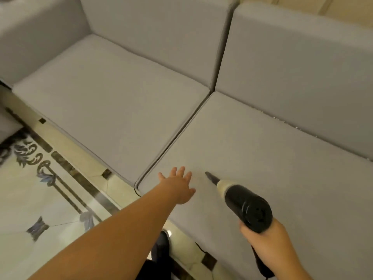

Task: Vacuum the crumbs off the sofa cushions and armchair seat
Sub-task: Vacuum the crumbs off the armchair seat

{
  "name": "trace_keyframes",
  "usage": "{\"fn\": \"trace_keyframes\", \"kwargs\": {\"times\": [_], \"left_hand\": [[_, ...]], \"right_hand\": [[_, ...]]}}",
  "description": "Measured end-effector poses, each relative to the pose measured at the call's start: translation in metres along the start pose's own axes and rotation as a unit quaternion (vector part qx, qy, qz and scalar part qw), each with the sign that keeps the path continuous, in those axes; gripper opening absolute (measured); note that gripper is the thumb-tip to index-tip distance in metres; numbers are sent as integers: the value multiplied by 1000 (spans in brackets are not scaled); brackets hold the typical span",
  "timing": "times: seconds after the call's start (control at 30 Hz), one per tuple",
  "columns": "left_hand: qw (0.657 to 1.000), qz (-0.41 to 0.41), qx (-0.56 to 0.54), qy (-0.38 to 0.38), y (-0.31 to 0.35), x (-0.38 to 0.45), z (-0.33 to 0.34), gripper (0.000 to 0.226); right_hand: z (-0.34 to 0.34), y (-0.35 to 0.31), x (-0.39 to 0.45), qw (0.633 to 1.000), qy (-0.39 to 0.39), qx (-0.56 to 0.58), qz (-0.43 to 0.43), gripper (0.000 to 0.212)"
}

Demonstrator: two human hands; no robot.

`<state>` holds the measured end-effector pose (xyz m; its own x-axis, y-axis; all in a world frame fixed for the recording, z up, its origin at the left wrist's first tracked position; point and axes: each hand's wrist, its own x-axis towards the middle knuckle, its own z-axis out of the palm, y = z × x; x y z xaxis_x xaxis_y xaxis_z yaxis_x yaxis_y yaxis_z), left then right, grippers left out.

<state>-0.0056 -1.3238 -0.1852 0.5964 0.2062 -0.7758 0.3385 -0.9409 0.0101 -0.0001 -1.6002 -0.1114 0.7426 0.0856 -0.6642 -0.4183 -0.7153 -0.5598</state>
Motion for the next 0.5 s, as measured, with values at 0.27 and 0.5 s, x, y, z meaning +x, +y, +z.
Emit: {"fn": "trace_keyframes", "kwargs": {"times": [0.27,0.5], "left_hand": [[998,-16,-57,37,-58,-109,-123,73],[996,-46,-78,10,-204,-236,-241,64]], "right_hand": [[-14,-157,-77,997,-35,-13,-67,12],[8,-365,-142,969,-98,-163,-155,18]]}}
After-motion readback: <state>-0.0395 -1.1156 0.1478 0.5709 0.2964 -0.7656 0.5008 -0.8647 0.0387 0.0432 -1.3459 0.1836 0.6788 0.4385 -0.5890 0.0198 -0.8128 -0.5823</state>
